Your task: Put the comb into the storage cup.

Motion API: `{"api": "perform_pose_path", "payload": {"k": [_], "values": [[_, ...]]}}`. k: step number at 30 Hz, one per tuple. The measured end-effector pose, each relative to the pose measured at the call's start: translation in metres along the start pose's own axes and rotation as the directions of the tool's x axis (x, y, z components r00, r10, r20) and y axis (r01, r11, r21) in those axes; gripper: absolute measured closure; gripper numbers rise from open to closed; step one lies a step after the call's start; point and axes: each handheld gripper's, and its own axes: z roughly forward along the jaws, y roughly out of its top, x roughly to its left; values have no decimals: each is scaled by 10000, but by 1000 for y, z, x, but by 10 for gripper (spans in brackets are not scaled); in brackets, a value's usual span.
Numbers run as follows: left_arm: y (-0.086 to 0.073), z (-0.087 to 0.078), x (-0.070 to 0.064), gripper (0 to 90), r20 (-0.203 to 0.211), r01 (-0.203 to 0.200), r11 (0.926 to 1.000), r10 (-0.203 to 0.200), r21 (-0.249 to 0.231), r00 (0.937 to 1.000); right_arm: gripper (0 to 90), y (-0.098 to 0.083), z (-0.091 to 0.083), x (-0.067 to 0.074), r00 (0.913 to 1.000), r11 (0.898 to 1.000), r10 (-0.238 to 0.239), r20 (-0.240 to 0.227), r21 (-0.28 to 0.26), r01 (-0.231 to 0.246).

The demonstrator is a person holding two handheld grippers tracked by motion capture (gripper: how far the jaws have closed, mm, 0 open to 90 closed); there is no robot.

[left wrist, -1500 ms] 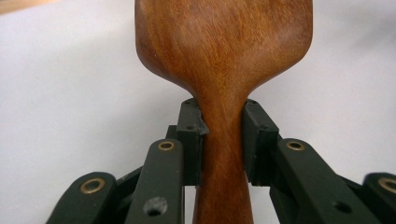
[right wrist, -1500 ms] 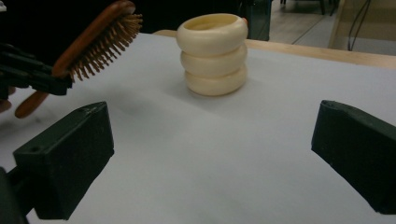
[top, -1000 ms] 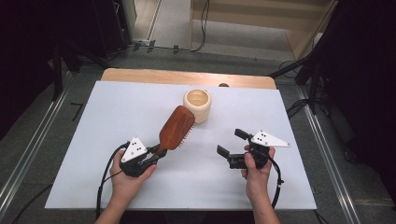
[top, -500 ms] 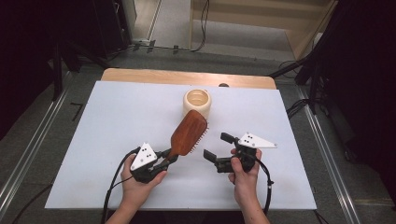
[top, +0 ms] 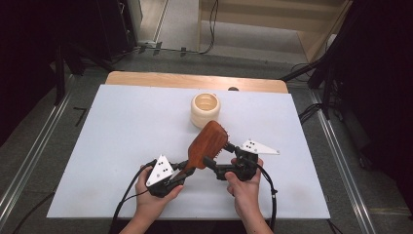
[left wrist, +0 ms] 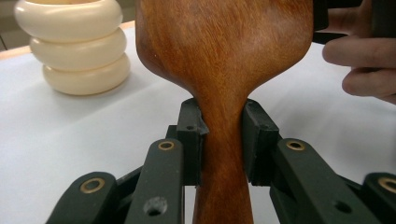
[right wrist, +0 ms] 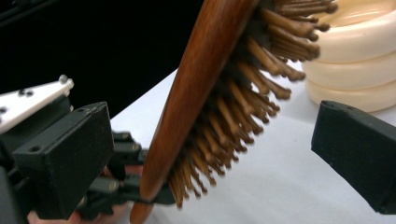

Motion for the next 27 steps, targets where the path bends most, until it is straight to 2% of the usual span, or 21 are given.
{"api": "perform_pose_path", "payload": {"k": [7,9,11,17,20,21,23,27], "values": [[-1,3,-6,723,42,-217,9998,217,-45,9998,42,-1,6,4,9989,9991,402,225,102,-405],[-1,4,-8,723,-13,-302,9995,302,-93,9995,109,-2,8,3,9970,9973,708,314,189,-714],[-1,4,-9,723,-62,-335,9994,335,-94,9994,125,-2,9,3,9960,9966,802,397,146,-809],[-1,7,-14,723,-77,-530,9985,529,-117,9986,225,-5,11,1,9912,9912,1312,148,132,-1314],[-2,8,-16,723,-45,-553,9984,553,-77,9985,314,-6,12,0,9876,9877,1551,248,158,-1555],[-2,8,-16,723,-45,-553,9984,553,-77,9985,314,-6,12,0,9876,9877,1551,248,158,-1555],[-2,10,-16,721,-35,-568,9984,568,-58,9984,392,-8,10,-5,9794,9796,2007,-214,125,-2004],[-3,11,-13,713,233,-327,9995,326,38,9992,471,-11,9,-9,9748,9790,2037,-908,165,-2030]]}}
